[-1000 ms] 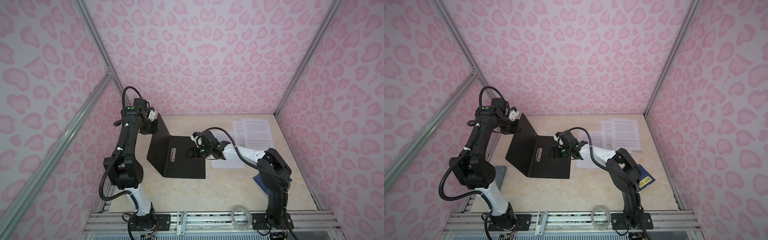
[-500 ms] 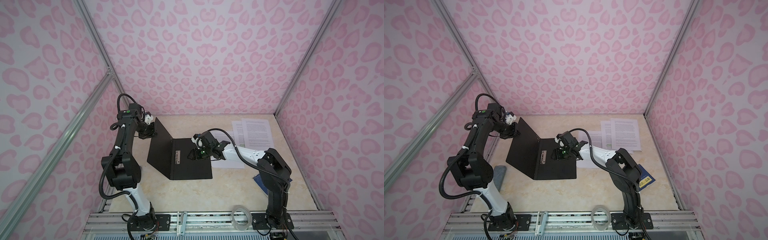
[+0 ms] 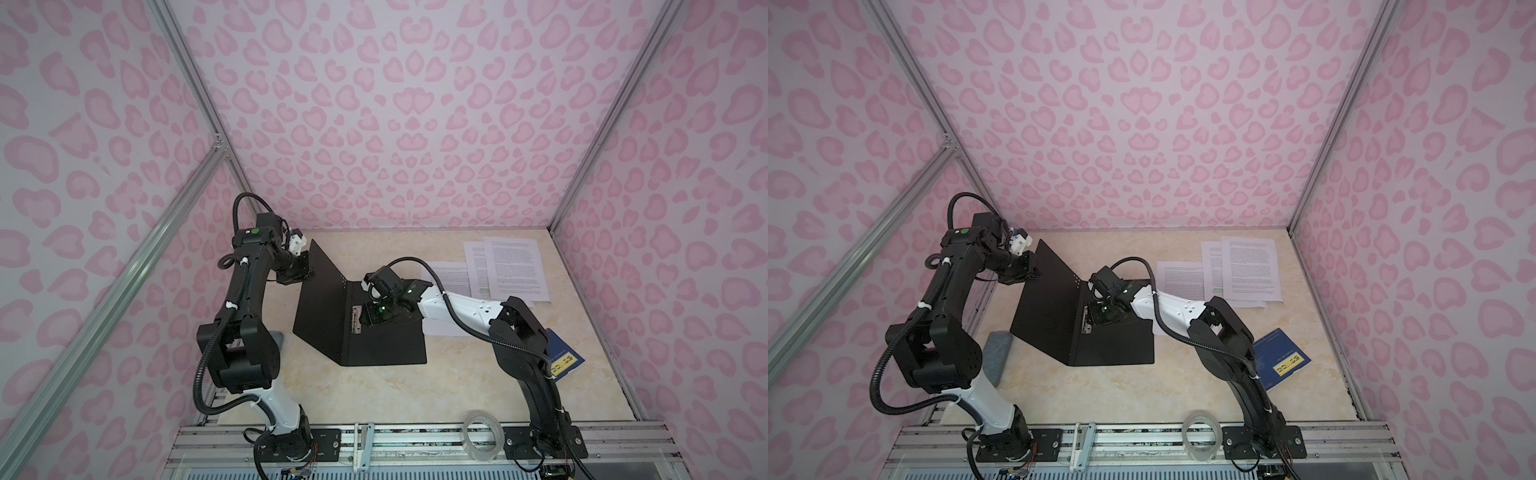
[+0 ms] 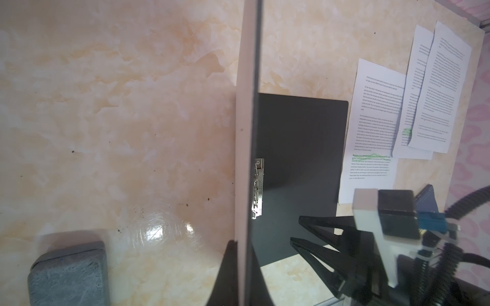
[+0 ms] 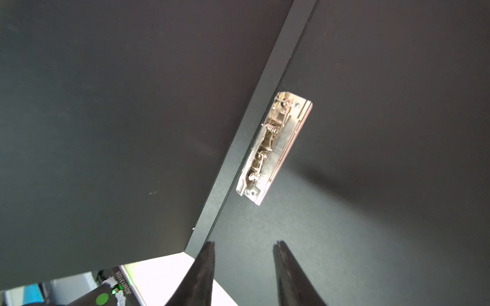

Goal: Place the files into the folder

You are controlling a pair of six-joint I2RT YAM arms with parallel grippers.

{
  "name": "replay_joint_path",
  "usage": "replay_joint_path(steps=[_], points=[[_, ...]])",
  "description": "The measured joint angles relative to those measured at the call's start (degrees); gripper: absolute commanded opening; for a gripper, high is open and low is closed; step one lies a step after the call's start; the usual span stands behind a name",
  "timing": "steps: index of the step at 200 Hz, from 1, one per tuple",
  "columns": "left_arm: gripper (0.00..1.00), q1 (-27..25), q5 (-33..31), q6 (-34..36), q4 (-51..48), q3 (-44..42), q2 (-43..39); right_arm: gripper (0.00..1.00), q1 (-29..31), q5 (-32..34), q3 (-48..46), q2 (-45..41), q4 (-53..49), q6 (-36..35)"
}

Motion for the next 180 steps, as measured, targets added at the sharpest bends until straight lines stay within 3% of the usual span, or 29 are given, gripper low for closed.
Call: replay_joint_path(steps=[87, 180], points=[[0.03, 0.0, -1.1, 0.6, 0.3, -2.6, -2.6, 0.25, 4.1, 2.5, 12.4, 9.9, -6.4, -0.5], [0.03, 0.0, -1.5, 0.6, 0.3, -3.1, -2.9, 0.19, 4.5, 3.5, 16.3, 13.1, -10.2, -1.1]])
